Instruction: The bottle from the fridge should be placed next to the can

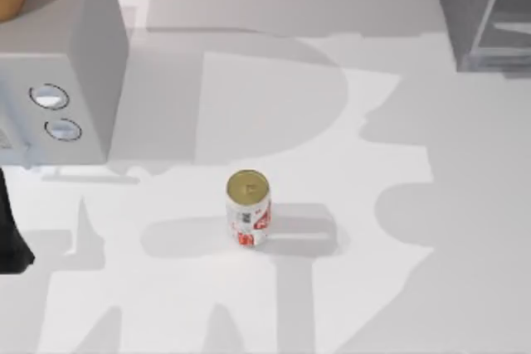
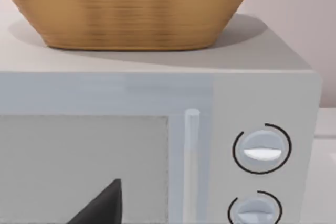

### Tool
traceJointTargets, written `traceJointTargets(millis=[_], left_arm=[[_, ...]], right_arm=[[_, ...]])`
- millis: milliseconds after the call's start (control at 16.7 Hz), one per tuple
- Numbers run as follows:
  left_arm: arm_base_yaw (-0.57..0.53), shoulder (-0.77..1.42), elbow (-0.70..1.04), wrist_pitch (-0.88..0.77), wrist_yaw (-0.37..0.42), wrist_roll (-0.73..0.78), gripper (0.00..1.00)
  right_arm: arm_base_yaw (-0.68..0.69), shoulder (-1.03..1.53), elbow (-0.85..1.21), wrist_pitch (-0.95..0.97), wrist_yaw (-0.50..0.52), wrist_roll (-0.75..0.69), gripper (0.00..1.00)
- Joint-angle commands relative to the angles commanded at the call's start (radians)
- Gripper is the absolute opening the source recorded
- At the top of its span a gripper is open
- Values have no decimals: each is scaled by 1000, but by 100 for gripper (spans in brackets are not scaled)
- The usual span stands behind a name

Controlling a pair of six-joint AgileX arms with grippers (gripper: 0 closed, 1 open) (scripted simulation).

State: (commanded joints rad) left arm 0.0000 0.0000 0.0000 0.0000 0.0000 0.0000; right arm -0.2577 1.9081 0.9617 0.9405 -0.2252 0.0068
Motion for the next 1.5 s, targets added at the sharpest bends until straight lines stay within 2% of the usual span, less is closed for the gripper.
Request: traceJointTargets(millis=[240,600,840,1260,1500], left_arm=[[0,0,0,0,0,0,100],[0,0,0,0,0,0,100],[0,0,0,0,0,0,100],[0,0,0,0,0,0,100],[0,0,0,0,0,0,100]], right_arm=[[-26,198,100,98,-24,-2,100],[-31,234,120,117,-28,-3,100],[-23,253,154,100,-22,-4,100],[-1,382,394,-9,3,-5,100],[2,397,422,-23,6,-5,100]])
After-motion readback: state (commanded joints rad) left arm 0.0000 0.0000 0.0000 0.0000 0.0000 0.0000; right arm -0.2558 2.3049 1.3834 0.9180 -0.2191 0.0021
